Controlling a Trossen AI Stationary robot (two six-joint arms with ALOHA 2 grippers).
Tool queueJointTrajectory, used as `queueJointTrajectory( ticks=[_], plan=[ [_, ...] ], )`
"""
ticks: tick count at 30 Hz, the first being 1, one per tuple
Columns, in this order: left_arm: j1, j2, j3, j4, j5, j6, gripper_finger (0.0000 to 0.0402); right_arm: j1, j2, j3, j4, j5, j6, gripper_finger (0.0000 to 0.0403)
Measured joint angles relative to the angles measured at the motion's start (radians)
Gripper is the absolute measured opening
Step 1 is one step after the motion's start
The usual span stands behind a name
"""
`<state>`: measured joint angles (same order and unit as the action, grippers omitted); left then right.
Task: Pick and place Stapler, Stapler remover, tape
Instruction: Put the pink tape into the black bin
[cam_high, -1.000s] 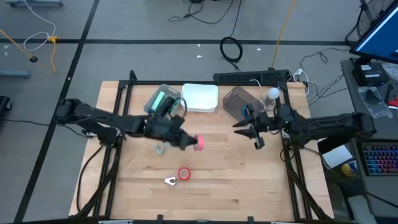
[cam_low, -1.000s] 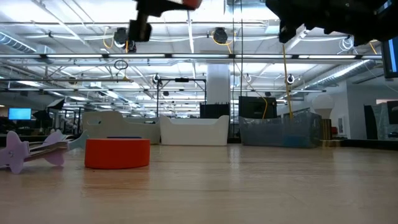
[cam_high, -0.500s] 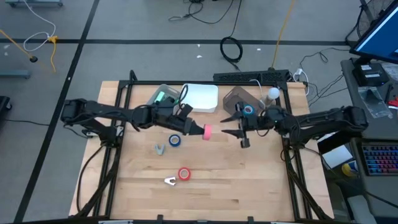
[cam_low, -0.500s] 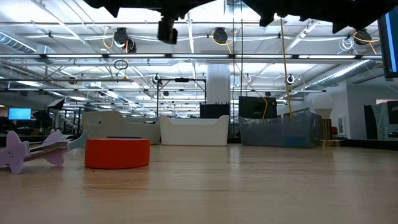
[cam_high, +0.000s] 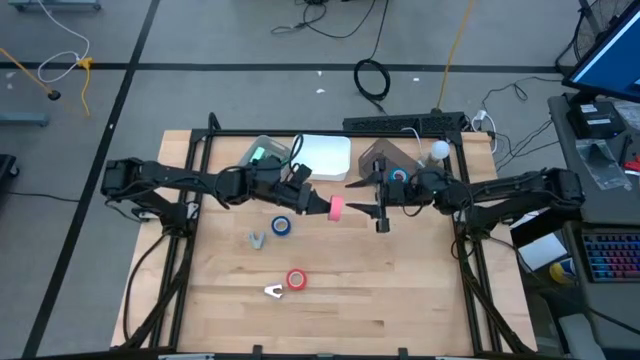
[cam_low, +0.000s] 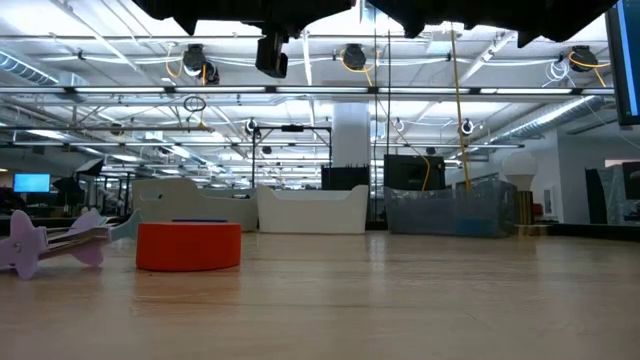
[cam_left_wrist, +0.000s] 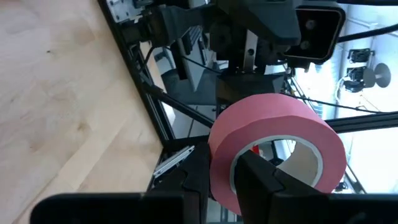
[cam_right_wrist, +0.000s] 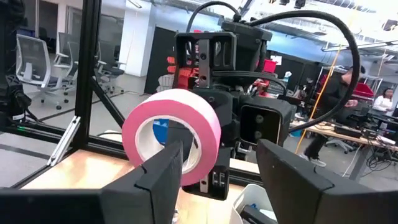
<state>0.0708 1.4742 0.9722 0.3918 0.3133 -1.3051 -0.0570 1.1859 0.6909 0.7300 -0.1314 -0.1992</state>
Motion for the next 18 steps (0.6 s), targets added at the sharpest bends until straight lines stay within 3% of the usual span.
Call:
queueJointTrajectory(
  ticks=[18],
  plan=[
    [0.001, 0.0, 0.0, -0.005, 0.0, -0.007, 0.006, 0.0, 0.057, 0.054, -0.004, -0.053, 0.011, 0.0203]
  ],
)
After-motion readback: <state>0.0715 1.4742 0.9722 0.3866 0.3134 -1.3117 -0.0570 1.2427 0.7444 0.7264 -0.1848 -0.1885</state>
